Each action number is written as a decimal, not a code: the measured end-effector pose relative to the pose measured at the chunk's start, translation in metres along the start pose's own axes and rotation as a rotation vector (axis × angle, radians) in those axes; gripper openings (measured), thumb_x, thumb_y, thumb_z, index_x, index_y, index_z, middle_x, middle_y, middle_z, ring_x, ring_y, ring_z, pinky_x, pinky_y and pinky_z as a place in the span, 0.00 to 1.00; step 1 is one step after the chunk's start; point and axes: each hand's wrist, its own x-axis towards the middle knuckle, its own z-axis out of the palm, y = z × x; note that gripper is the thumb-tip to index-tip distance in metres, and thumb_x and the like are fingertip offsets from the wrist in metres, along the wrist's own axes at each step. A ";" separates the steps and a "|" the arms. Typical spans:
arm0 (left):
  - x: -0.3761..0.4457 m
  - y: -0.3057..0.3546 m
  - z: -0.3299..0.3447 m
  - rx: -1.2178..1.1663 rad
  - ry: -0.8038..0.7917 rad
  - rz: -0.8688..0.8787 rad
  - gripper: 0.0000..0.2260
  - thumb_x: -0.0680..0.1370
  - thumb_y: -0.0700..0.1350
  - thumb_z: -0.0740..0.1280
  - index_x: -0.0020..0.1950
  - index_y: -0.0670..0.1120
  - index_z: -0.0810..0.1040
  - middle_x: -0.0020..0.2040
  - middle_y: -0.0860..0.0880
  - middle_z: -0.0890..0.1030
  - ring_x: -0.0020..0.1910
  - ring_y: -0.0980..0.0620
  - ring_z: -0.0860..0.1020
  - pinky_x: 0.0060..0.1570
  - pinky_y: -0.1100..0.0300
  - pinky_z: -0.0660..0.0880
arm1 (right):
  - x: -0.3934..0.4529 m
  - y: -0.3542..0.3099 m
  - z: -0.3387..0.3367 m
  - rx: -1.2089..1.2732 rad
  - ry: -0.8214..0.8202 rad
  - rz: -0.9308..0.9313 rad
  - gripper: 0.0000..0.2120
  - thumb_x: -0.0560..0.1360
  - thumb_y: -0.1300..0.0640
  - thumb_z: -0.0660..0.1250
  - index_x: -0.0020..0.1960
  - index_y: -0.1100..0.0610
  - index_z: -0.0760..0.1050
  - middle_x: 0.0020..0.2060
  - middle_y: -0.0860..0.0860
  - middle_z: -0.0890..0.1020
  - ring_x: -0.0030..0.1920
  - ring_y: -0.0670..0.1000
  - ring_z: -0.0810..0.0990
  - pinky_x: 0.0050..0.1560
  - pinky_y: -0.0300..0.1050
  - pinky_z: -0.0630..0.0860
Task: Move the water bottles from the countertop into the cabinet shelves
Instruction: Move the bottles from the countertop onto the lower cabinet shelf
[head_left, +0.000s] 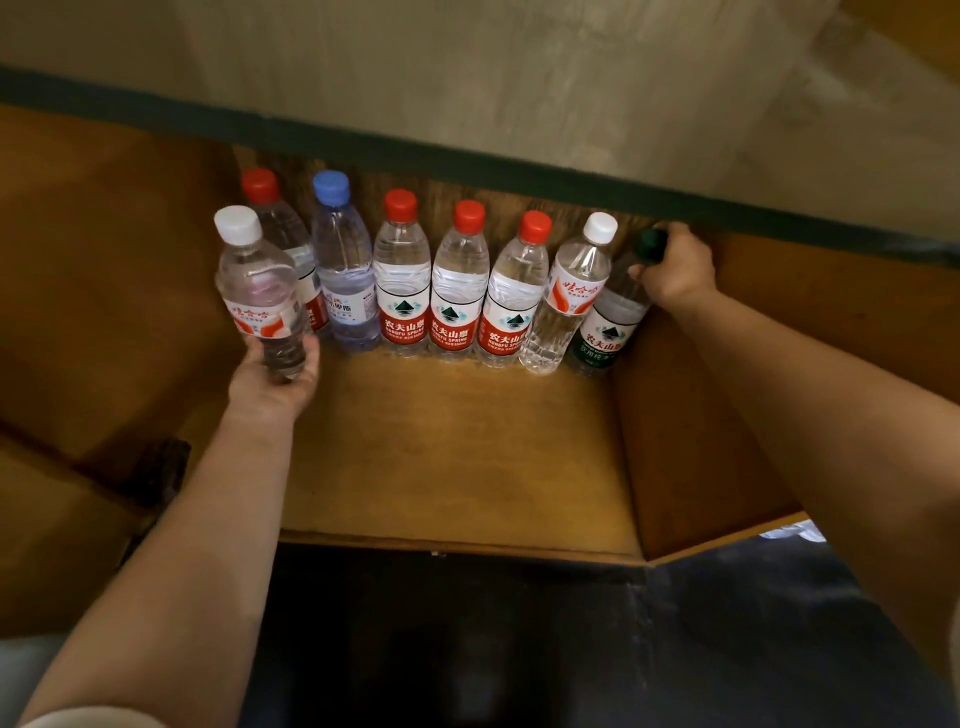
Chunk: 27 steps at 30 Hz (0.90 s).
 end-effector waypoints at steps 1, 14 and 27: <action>0.002 0.002 0.001 0.030 0.010 0.005 0.17 0.79 0.45 0.62 0.66 0.40 0.70 0.62 0.39 0.75 0.60 0.41 0.75 0.54 0.51 0.78 | 0.001 0.000 0.001 0.006 -0.001 0.001 0.19 0.75 0.60 0.66 0.64 0.62 0.69 0.63 0.60 0.74 0.65 0.61 0.71 0.65 0.52 0.69; 0.010 0.009 0.011 -0.031 0.003 -0.057 0.22 0.79 0.50 0.60 0.69 0.40 0.68 0.64 0.35 0.70 0.63 0.37 0.68 0.55 0.50 0.75 | 0.005 0.007 0.003 0.114 0.006 -0.006 0.20 0.74 0.63 0.66 0.65 0.58 0.67 0.62 0.57 0.75 0.64 0.57 0.72 0.53 0.40 0.66; 0.004 -0.003 0.010 -0.170 -0.088 -0.008 0.20 0.79 0.46 0.60 0.68 0.39 0.68 0.64 0.36 0.72 0.64 0.38 0.71 0.62 0.48 0.72 | 0.010 0.011 0.010 0.053 0.028 -0.024 0.17 0.76 0.61 0.63 0.64 0.59 0.69 0.58 0.57 0.76 0.59 0.55 0.75 0.49 0.40 0.67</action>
